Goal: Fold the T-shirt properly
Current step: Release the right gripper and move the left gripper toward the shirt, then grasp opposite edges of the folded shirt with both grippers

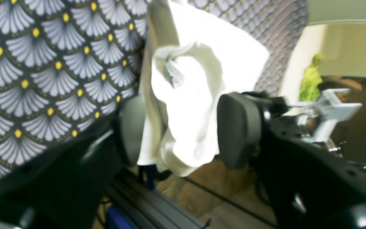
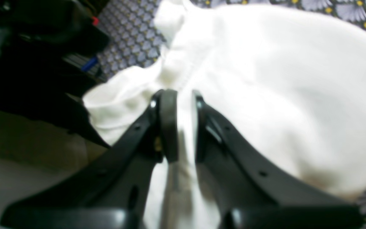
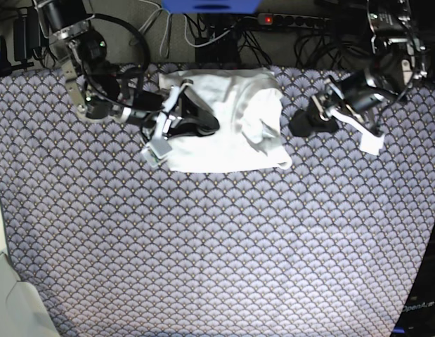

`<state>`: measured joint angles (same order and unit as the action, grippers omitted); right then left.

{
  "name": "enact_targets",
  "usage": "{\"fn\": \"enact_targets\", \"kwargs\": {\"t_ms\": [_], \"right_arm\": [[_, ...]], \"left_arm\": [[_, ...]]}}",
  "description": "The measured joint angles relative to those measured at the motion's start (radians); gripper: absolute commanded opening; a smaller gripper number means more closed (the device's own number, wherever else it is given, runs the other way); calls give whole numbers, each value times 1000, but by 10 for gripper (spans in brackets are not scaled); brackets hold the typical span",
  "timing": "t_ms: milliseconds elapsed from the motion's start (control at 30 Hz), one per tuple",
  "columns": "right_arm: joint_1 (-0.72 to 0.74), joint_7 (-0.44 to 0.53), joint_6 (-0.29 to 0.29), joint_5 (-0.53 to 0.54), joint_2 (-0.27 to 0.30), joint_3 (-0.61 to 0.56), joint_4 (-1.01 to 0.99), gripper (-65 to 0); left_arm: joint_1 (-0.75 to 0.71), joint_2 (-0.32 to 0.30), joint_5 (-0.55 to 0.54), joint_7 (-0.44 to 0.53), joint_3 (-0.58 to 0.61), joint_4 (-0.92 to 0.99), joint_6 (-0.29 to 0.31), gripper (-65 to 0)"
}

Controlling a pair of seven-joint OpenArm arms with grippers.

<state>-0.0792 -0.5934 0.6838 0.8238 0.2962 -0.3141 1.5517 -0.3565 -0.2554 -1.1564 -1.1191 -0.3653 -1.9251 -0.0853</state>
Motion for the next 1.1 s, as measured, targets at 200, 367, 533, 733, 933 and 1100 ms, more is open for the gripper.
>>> {"fn": "enact_targets", "kwargs": {"t_ms": [200,367,533,733,933,1100], "right_arm": [[0,3,0,1,3,0,0,-585],[1,3,0,3,13,-1,-1,-585],[3,3,0,3,22,0,-1,-585],[3,3,0,3,22,4,-1,-585],[4,3,0,3,22,4,-1,-585],[4,4,0,4,23,4,-1,-585]], "left_arm": [[80,6,-24,-14,47,39,4,-265],[125,5,-17,-14,93,173,-9,-265],[124,-2,-19,-14,91,178,-9,-265],[146,-35,-7,-14,164,214,-16,-266],[154,-36,105,-7,219,216,-20,-266],[167,-35,108,-7,283,217,-20,-268]]}}
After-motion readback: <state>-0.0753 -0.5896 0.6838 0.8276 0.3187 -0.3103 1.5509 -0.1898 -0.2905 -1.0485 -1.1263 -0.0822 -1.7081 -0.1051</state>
